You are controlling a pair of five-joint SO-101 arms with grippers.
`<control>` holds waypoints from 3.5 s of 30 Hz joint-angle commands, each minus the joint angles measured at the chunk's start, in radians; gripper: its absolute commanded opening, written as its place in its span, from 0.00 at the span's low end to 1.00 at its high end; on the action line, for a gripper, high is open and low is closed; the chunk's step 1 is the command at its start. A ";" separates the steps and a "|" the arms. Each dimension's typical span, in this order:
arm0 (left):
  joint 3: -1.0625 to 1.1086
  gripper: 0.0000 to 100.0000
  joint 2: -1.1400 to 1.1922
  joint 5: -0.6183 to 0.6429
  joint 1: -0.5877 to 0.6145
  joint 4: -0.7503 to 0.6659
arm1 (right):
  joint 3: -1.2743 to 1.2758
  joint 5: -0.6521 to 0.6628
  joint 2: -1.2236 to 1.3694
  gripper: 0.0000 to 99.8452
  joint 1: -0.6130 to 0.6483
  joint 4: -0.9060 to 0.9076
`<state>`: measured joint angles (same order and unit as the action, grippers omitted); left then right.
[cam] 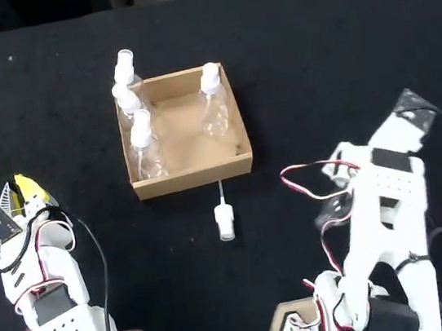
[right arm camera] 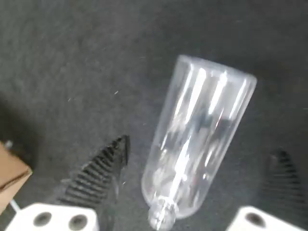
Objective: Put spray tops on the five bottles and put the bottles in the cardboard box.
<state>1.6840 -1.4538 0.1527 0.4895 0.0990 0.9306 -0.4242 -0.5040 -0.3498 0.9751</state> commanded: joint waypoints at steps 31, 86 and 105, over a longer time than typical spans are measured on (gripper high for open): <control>0.024 0.06 -0.009 -0.006 -0.012 0.026 | -0.406 2.318 0.001 0.43 -0.203 0.483; 0.024 0.06 -0.009 -0.006 -0.012 0.025 | -0.526 1.424 0.421 0.37 -0.365 0.348; 0.024 0.06 -0.009 -0.006 -0.012 0.025 | -0.229 1.235 0.429 0.32 -0.292 -0.025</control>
<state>1.6840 -1.4538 0.1527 0.4895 0.1204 0.7050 0.8753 -0.0729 -0.6720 0.9735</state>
